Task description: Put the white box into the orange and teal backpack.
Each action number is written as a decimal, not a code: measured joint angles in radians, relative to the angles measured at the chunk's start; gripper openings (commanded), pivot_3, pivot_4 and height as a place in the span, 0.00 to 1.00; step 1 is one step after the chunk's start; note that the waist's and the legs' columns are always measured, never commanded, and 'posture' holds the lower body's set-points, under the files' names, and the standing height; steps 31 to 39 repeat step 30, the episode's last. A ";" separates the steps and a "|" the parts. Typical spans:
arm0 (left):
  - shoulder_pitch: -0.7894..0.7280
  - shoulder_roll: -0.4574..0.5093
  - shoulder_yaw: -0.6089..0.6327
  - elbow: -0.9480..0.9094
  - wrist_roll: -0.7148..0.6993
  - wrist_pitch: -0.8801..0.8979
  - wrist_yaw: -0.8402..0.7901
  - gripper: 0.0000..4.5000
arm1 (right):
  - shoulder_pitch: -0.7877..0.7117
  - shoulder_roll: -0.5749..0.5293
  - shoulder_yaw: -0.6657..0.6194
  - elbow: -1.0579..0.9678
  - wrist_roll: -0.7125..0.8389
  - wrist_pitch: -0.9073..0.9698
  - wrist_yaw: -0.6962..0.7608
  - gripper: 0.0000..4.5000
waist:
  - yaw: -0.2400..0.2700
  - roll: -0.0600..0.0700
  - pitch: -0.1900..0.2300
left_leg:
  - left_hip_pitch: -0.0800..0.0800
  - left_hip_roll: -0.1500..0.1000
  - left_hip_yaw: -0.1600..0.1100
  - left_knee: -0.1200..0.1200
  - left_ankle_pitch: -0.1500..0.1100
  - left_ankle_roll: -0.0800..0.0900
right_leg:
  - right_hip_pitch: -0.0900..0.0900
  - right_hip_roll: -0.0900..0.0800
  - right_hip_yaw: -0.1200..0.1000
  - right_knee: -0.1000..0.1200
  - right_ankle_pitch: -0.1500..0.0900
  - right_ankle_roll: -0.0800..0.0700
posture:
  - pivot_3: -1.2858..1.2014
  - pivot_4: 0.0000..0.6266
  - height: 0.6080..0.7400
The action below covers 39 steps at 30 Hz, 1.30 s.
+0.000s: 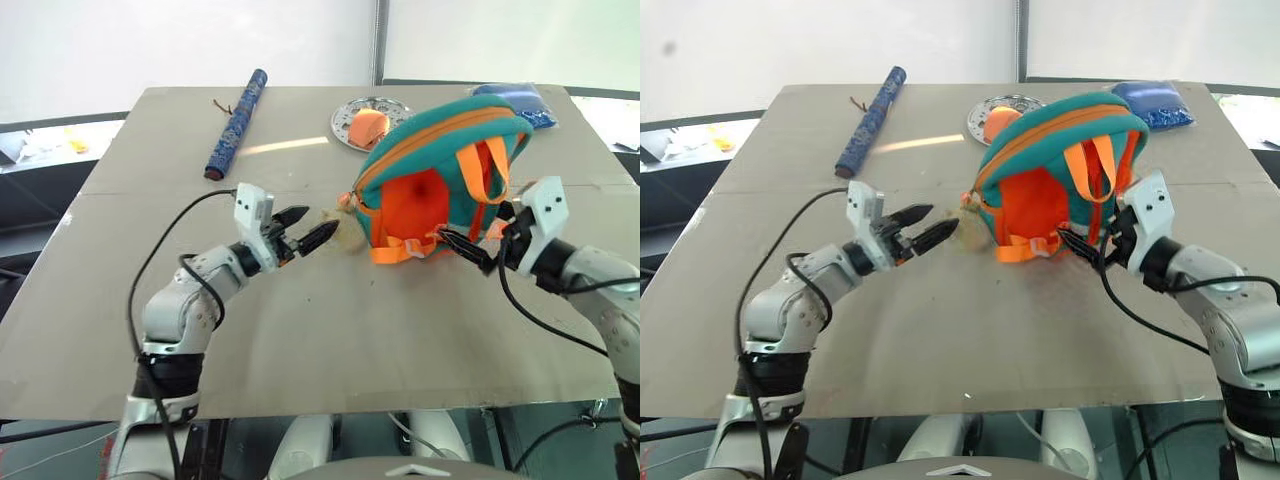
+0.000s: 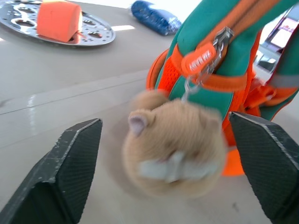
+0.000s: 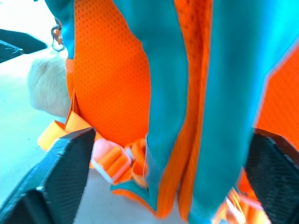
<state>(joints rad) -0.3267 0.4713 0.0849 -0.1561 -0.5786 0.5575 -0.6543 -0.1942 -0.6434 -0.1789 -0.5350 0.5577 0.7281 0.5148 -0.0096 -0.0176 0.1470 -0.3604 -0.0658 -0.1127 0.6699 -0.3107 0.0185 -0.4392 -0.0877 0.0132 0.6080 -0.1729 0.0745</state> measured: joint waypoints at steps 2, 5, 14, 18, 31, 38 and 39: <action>0.022 0.015 -0.002 -0.033 0.015 -0.012 -0.003 1.00 | 0.041 0.002 -0.018 -0.050 0.005 -0.005 -0.003 1.00 | 0.001 0.000 0.000 | 0.000 0.000 -0.001 0.000 0.000 0.000 | 0.000 0.000 0.000 0.000 0.000 0.000 | 0.52 0.24 0.95; 0.080 0.062 -0.006 -0.090 0.039 -0.050 -0.045 1.00 | 0.142 -0.013 -0.036 -0.148 0.033 0.017 -0.002 1.00 | 0.001 0.000 0.000 | 0.000 0.000 -0.001 -0.001 0.000 0.000 | 0.000 0.000 0.000 -0.001 0.000 0.000 | 0.52 0.24 0.95; 0.312 0.152 0.057 -0.152 0.064 -0.125 -0.131 1.00 | 0.490 -0.049 -0.182 -0.242 0.023 0.004 0.031 1.00 | 0.015 0.000 0.000 | 0.001 0.001 0.000 -0.001 0.000 0.001 | 0.002 0.000 -0.001 -0.002 0.000 0.000 | 0.52 0.24 0.95; 0.421 0.186 0.127 -0.177 0.063 -0.132 -0.159 1.00 | 0.599 -0.052 -0.286 -0.250 0.011 -0.029 0.063 1.00 | 0.018 0.000 0.000 | 0.008 0.002 0.001 -0.001 -0.001 0.002 | 0.009 0.001 0.000 -0.003 -0.001 0.001 | 0.52 0.24 0.95; 0.531 0.202 0.197 -0.180 0.055 -0.152 -0.217 1.00 | 0.786 -0.063 -0.403 -0.077 -0.087 -0.234 0.250 1.00 | 0.022 0.001 0.001 | 0.016 0.003 0.002 -0.001 -0.005 0.008 | 0.019 0.001 0.000 -0.005 -0.003 0.003 | 0.52 0.24 0.95; 0.531 0.202 0.197 -0.180 0.055 -0.152 -0.217 1.00 | 0.786 -0.063 -0.403 -0.077 -0.087 -0.234 0.250 1.00 | 0.022 0.001 0.001 | 0.016 0.003 0.002 -0.001 -0.005 0.008 | 0.019 0.001 0.000 -0.005 -0.003 0.003 | 0.52 0.24 0.95; 0.531 0.202 0.197 -0.180 0.055 -0.152 -0.217 1.00 | 0.786 -0.063 -0.403 -0.077 -0.087 -0.234 0.250 1.00 | 0.022 0.001 0.001 | 0.016 0.003 0.002 -0.001 -0.005 0.008 | 0.019 0.001 0.000 -0.005 -0.003 0.003 | 0.52 0.24 0.95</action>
